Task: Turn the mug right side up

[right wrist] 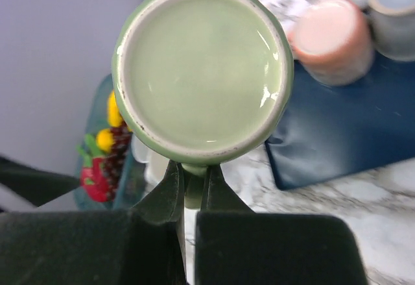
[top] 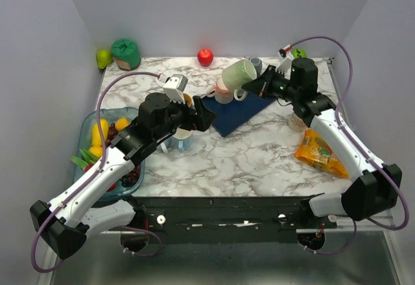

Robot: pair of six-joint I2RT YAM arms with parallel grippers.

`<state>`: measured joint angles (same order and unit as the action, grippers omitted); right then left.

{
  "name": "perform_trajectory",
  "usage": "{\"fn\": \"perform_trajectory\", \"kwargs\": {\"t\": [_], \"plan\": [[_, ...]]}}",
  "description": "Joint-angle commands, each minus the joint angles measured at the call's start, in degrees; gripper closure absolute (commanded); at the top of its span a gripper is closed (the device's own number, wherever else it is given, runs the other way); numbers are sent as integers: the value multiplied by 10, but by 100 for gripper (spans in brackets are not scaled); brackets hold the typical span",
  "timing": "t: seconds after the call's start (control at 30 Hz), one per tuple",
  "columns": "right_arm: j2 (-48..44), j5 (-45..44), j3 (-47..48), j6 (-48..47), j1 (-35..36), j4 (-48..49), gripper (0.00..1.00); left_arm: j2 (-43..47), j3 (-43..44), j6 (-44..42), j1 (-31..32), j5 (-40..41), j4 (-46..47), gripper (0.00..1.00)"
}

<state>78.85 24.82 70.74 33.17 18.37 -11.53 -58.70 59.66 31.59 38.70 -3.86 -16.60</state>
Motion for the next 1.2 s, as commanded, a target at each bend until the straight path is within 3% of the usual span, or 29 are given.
{"fn": "perform_trajectory", "kwargs": {"t": [0.0,0.4,0.6,0.7,0.83,1.17], "plan": [[-76,59,4,50,35,150,99,-11,16,24,-1,-98,92,1],[-113,116,41,153,109,268,99,-20,65,120,-1,-179,266,1],[-122,139,44,199,114,322,99,-15,80,149,-1,-179,293,1],[-123,149,47,213,115,344,99,-22,88,165,0,-180,309,7],[-119,158,47,239,116,375,99,-41,100,187,-1,-202,340,23],[-107,177,55,258,115,400,99,-74,121,211,0,-219,373,41]]}}
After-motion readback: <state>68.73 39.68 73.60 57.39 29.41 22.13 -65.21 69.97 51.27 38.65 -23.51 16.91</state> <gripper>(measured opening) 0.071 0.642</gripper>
